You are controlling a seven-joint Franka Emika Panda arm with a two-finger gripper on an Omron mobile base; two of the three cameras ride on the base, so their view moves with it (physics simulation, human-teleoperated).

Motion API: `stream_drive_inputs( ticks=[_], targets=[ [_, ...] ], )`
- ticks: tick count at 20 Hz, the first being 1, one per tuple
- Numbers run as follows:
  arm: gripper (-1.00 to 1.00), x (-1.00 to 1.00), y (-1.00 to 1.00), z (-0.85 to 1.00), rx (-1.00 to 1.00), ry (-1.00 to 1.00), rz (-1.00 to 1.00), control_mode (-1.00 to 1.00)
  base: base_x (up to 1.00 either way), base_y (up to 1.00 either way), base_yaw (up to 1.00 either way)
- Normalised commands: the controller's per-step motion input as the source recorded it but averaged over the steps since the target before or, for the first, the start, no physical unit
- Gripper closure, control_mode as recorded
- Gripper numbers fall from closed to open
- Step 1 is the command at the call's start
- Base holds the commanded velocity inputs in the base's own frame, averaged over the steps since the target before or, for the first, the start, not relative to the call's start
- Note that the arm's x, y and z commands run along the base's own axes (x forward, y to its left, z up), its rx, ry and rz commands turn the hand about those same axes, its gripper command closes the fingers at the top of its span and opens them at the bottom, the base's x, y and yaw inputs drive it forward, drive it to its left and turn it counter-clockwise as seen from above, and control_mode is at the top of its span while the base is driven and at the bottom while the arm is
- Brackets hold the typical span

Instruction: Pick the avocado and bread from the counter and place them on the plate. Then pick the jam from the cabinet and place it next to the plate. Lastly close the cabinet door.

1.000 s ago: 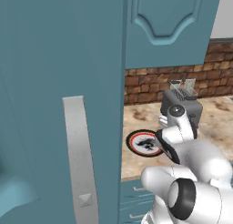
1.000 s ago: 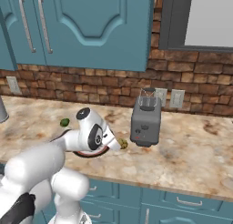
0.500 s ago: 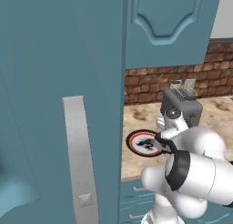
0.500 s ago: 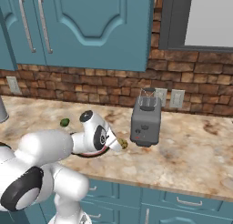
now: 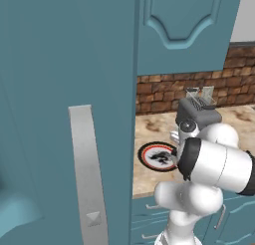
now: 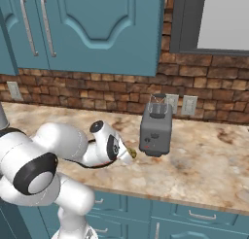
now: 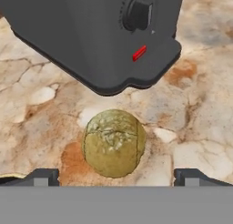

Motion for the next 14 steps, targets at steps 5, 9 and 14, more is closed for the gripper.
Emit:
stream_drive_inputs(
  ticks=[5, 9, 14],
  targets=[
    [-1.00, 0.12, -0.09, -0.24, 0.00, 0.00, 0.00, -1.00, 0.00, 0.00, 0.00],
    [-1.00, 0.13, -0.04, -0.25, 0.00, 0.00, 0.00, -1.00, 0.00, 0.00, 0.00],
    [1.00, 0.13, 0.00, -0.24, 0.00, 0.00, 0.00, -1.00, 0.00, 0.00, 0.00]
  ],
)
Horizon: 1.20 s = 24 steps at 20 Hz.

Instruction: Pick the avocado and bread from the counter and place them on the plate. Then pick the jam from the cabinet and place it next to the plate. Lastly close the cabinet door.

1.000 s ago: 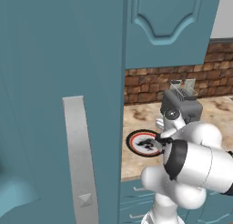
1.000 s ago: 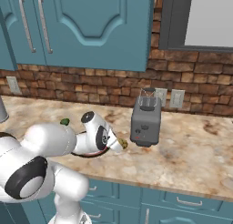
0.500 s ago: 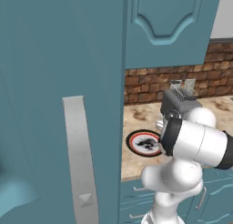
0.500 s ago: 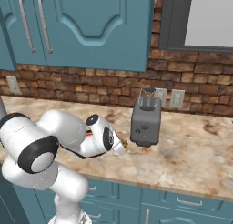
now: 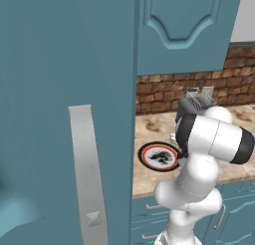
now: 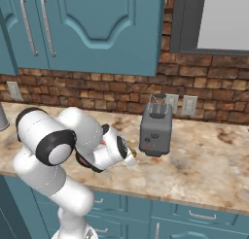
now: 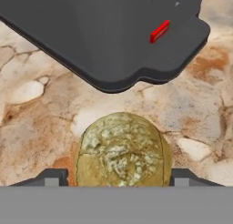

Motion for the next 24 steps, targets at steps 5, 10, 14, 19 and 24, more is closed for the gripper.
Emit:
stream_drive_inputs(
  ticks=[5, 10, 14, 19, 24],
  targets=[
    [1.00, 0.10, 0.00, -0.17, 0.00, 0.00, 0.00, -1.00, 0.00, 0.00, 0.00],
    [1.00, 0.03, 0.00, -0.02, 0.00, 0.00, 0.00, -1.00, 0.00, 0.00, 0.00],
    [1.00, -0.09, 0.00, 0.26, 0.02, 0.02, 0.00, -1.00, 0.00, 0.00, 0.00],
    [1.00, -0.10, 0.00, 0.53, 0.05, 0.11, 0.00, -1.00, 0.00, 0.00, 0.00],
    [1.00, -0.01, 0.00, 0.91, 0.06, 0.10, 0.00, -1.00, 0.00, 0.00, 0.00]
  ],
)
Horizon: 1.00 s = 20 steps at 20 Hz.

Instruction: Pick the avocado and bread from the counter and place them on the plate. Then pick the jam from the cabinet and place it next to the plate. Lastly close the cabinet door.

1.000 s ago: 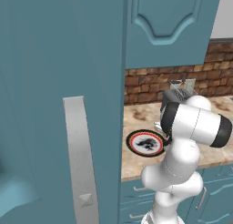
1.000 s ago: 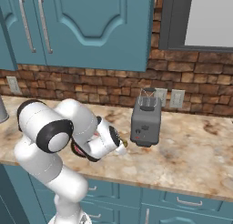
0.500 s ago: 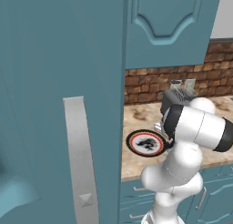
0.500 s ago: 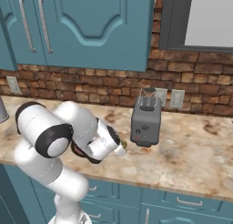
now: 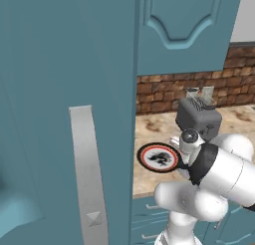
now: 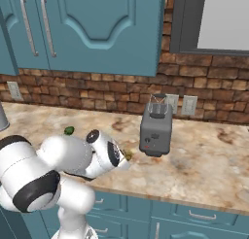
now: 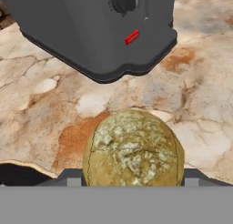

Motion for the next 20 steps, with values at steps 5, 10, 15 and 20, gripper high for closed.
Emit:
stream_drive_inputs(
  ticks=[5, 10, 15, 20],
  targets=[
    [1.00, 0.00, 0.00, 1.00, 0.04, 0.08, 0.00, -1.00, 0.00, 0.00, 0.00],
    [1.00, -0.09, 0.23, 0.70, 0.03, 0.14, 0.00, -1.00, 0.00, 0.00, 0.00],
    [1.00, -0.08, 0.60, 0.31, 0.00, 0.14, 0.00, -1.00, 0.00, 0.00, 0.00],
    [1.00, -0.04, 0.57, 0.01, 0.01, 0.08, 0.01, -1.00, 0.00, 0.00, 0.00]
  ],
)
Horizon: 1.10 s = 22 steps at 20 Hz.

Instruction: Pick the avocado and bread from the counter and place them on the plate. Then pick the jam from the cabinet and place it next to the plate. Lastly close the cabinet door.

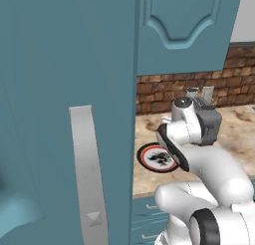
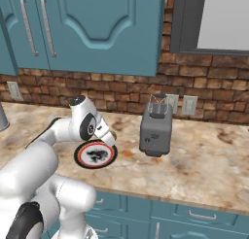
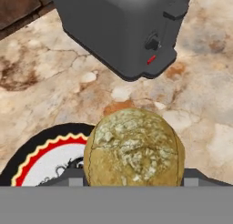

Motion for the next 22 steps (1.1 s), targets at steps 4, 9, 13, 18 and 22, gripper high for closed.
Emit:
stream_drive_inputs(
  ticks=[4, 9, 13, 18, 22],
  targets=[
    [1.00, -0.06, 0.41, -0.18, 0.01, 0.02, 0.03, -1.00, 0.00, 0.00, 0.00],
    [1.00, -0.06, 0.16, -0.43, 0.00, 0.00, 0.02, -1.00, 0.00, 0.00, 0.00],
    [1.00, 0.00, 0.02, -0.51, 0.00, 0.00, 0.02, -1.00, 0.00, 0.00, 0.00],
    [1.00, 0.09, 0.02, -0.34, 0.00, 0.03, 0.00, -1.00, 0.00, 0.00, 0.00],
    [1.00, 0.12, 0.05, -0.26, 0.00, 0.03, 0.00, -1.00, 0.00, 0.00, 0.00]
  ],
)
